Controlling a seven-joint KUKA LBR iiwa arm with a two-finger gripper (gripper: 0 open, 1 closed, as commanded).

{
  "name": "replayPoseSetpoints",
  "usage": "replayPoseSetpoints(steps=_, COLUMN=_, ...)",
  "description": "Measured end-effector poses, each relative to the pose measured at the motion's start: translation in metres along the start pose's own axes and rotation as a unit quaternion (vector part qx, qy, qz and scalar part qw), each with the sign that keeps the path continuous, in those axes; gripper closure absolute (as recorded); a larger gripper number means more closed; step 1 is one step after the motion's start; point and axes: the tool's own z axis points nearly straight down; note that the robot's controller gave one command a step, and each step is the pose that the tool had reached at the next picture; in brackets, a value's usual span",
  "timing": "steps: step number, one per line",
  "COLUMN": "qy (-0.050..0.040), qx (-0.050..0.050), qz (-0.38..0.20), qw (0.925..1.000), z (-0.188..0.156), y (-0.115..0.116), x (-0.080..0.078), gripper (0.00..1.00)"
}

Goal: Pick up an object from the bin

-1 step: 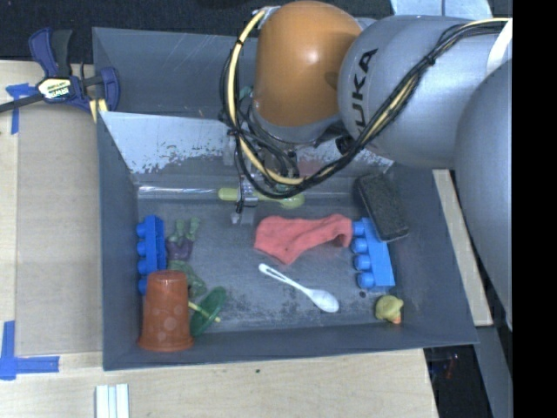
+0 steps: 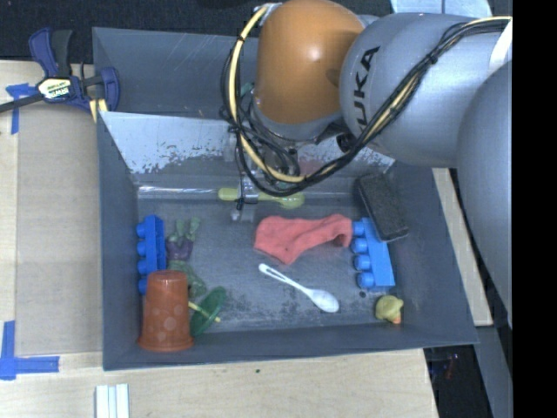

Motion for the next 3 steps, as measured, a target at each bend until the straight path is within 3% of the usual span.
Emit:
replayPoseSetpoints(steps=1, qy=-0.0022, qx=-0.001, qz=0.015, qw=0.9999, z=0.068, y=-0.052, x=0.003, gripper=0.00)
replayPoseSetpoints(steps=2, qy=-0.0035, qx=-0.001, qz=-0.074, qw=0.9972, z=0.080, y=-0.068, x=0.004, gripper=0.00)
replayPoseSetpoints(steps=3, qy=-0.0026, qx=0.000, qz=-0.018, qw=0.9998, z=0.097, y=-0.094, x=0.015, gripper=0.00)
